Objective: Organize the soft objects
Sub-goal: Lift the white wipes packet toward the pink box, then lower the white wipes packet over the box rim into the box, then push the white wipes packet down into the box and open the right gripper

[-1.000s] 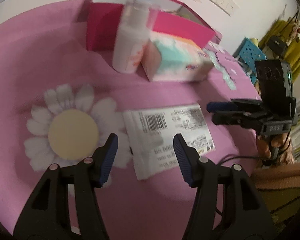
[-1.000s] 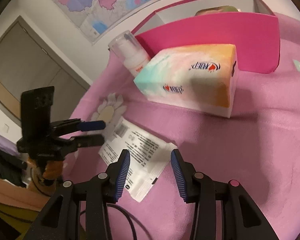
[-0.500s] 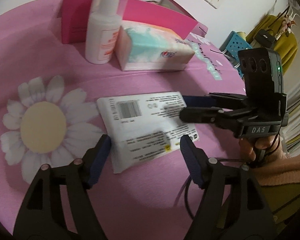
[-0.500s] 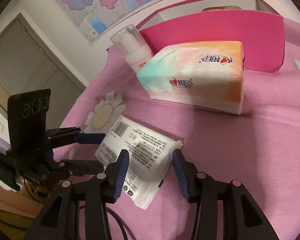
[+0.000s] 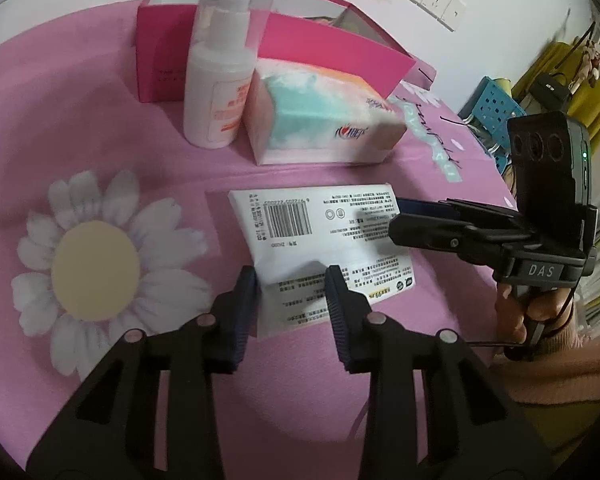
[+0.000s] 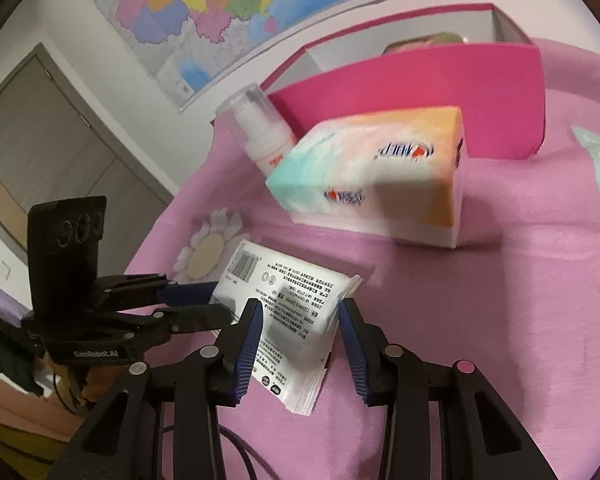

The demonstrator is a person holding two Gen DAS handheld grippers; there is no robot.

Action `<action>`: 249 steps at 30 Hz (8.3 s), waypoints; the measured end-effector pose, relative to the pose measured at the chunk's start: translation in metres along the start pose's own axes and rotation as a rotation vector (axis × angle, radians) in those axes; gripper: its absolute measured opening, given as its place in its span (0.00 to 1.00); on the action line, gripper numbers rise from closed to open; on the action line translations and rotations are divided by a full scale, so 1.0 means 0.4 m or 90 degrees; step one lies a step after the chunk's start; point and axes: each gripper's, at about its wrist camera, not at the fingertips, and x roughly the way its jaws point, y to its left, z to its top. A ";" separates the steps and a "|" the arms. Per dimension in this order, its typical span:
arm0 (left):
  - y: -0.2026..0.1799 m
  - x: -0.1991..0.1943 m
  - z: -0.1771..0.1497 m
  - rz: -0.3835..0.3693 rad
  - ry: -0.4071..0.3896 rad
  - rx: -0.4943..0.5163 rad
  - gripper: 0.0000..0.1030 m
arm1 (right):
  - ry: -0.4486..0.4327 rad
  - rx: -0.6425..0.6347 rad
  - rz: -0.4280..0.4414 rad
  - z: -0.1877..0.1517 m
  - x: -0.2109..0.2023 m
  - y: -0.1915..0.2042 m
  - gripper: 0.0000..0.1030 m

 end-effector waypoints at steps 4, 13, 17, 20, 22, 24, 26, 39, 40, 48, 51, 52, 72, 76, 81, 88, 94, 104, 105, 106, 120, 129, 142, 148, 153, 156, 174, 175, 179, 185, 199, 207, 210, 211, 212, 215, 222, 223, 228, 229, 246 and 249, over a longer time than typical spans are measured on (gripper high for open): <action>-0.011 -0.005 0.017 -0.008 -0.008 -0.002 0.36 | -0.016 -0.005 -0.005 0.011 -0.022 0.006 0.39; -0.042 -0.012 0.049 -0.004 -0.022 0.018 0.36 | -0.055 -0.022 -0.022 0.036 -0.072 0.020 0.39; -0.058 -0.010 0.061 -0.006 -0.024 0.025 0.36 | -0.067 -0.021 -0.026 0.044 -0.090 0.011 0.39; -0.066 -0.008 0.073 -0.002 -0.025 0.030 0.36 | -0.074 -0.022 -0.030 0.051 -0.096 0.013 0.39; -0.068 -0.011 0.075 -0.003 -0.027 0.034 0.36 | -0.078 -0.021 -0.034 0.053 -0.099 0.014 0.39; -0.077 -0.013 0.080 -0.003 -0.031 0.039 0.36 | -0.081 -0.020 -0.036 0.055 -0.104 0.009 0.39; -0.081 -0.016 0.083 -0.003 -0.033 0.043 0.36 | -0.083 -0.019 -0.038 0.053 -0.109 0.007 0.39; -0.105 -0.024 0.096 0.001 -0.048 0.056 0.36 | -0.094 -0.021 -0.041 0.058 -0.131 0.000 0.39; -0.105 -0.026 0.097 0.001 -0.050 0.057 0.36 | -0.096 -0.021 -0.041 0.059 -0.134 0.000 0.39; -0.126 -0.040 0.116 0.002 -0.066 0.073 0.36 | -0.111 -0.026 -0.045 0.073 -0.154 -0.001 0.39; -0.129 -0.043 0.123 0.001 -0.071 0.077 0.36 | -0.117 -0.027 -0.045 0.075 -0.160 -0.001 0.39; -0.128 -0.045 0.125 0.000 -0.073 0.078 0.36 | -0.119 -0.028 -0.045 0.076 -0.162 -0.001 0.39; -0.143 -0.070 0.172 -0.002 -0.105 0.083 0.36 | -0.151 -0.043 -0.050 0.119 -0.183 -0.005 0.39; -0.145 -0.073 0.193 0.004 -0.112 0.086 0.36 | -0.157 -0.048 -0.050 0.133 -0.186 -0.006 0.39; -0.145 -0.077 0.210 0.005 -0.119 0.086 0.36 | -0.163 -0.049 -0.046 0.147 -0.188 -0.013 0.39; -0.148 -0.083 0.231 0.012 -0.132 0.093 0.36 | -0.168 -0.045 -0.041 0.164 -0.187 -0.020 0.39; -0.148 -0.087 0.244 0.018 -0.142 0.096 0.36 | -0.172 -0.049 -0.043 0.176 -0.188 -0.018 0.39; -0.144 -0.091 0.266 0.025 -0.152 0.092 0.36 | -0.182 -0.057 -0.042 0.206 -0.186 -0.014 0.39; -0.144 -0.091 0.268 0.026 -0.153 0.091 0.36 | -0.183 -0.058 -0.042 0.209 -0.187 -0.013 0.39; -0.143 -0.091 0.269 0.027 -0.153 0.091 0.36 | -0.185 -0.059 -0.042 0.211 -0.187 -0.012 0.39; -0.138 -0.095 0.303 0.037 -0.169 0.094 0.36 | -0.198 -0.064 -0.046 0.245 -0.182 -0.013 0.39; -0.134 -0.084 0.320 0.040 -0.170 0.095 0.36 | -0.202 -0.062 -0.049 0.263 -0.178 -0.021 0.39; -0.133 -0.073 0.343 0.047 -0.173 0.094 0.36 | -0.207 -0.061 -0.051 0.290 -0.175 -0.032 0.39; -0.132 -0.068 0.354 0.049 -0.172 0.092 0.36 | -0.209 -0.060 -0.053 0.298 -0.173 -0.036 0.39; -0.131 -0.066 0.358 0.050 -0.173 0.094 0.36 | -0.212 -0.060 -0.055 0.305 -0.172 -0.037 0.39; -0.132 -0.065 0.362 0.052 -0.175 0.094 0.36 | -0.214 -0.062 -0.058 0.310 -0.174 -0.035 0.39; -0.108 -0.052 0.404 0.063 -0.173 0.082 0.36 | -0.221 -0.066 -0.056 0.353 -0.160 -0.033 0.39; -0.107 -0.052 0.404 0.063 -0.173 0.081 0.36 | -0.220 -0.066 -0.056 0.355 -0.158 -0.034 0.39; -0.103 -0.047 0.414 0.065 -0.171 0.080 0.36 | -0.220 -0.062 -0.057 0.357 -0.154 -0.035 0.39; -0.100 -0.046 0.425 0.068 -0.172 0.081 0.36 | -0.218 -0.059 -0.058 0.363 -0.149 -0.040 0.39; -0.098 -0.041 0.446 0.074 -0.171 0.081 0.36 | -0.221 -0.054 -0.061 0.379 -0.142 -0.054 0.39; -0.094 -0.034 0.461 0.077 -0.168 0.081 0.36 | -0.223 -0.053 -0.062 0.397 -0.139 -0.058 0.39; -0.092 -0.030 0.467 0.079 -0.166 0.080 0.36 | -0.224 -0.054 -0.063 0.400 -0.138 -0.058 0.39; -0.091 -0.028 0.468 0.079 -0.165 0.081 0.36 | -0.224 -0.053 -0.063 0.402 -0.137 -0.058 0.39; -0.090 -0.028 0.469 0.080 -0.165 0.080 0.36 | -0.224 -0.054 -0.063 0.404 -0.136 -0.059 0.39; -0.086 -0.024 0.474 0.081 -0.162 0.079 0.36 | -0.222 -0.054 -0.063 0.410 -0.132 -0.061 0.39; -0.081 -0.015 0.484 0.084 -0.158 0.076 0.36 | -0.221 -0.051 -0.065 0.417 -0.125 -0.065 0.39; -0.081 -0.013 0.486 0.085 -0.157 0.076 0.36 | -0.220 -0.050 -0.064 0.419 -0.123 -0.067 0.39; -0.076 -0.005 0.493 0.082 -0.151 0.071 0.36 | -0.219 -0.045 -0.064 0.422 -0.118 -0.071 0.39; -0.074 -0.003 0.496 0.080 -0.149 0.069 0.36 | -0.218 -0.043 -0.063 0.424 -0.116 -0.073 0.39; -0.060 0.024 0.514 0.084 -0.133 0.060 0.36 | -0.212 -0.027 -0.062 0.428 -0.104 -0.090 0.39; -0.060 0.031 0.520 0.085 -0.129 0.059 0.36 | -0.210 -0.024 -0.064 0.430 -0.100 -0.095 0.39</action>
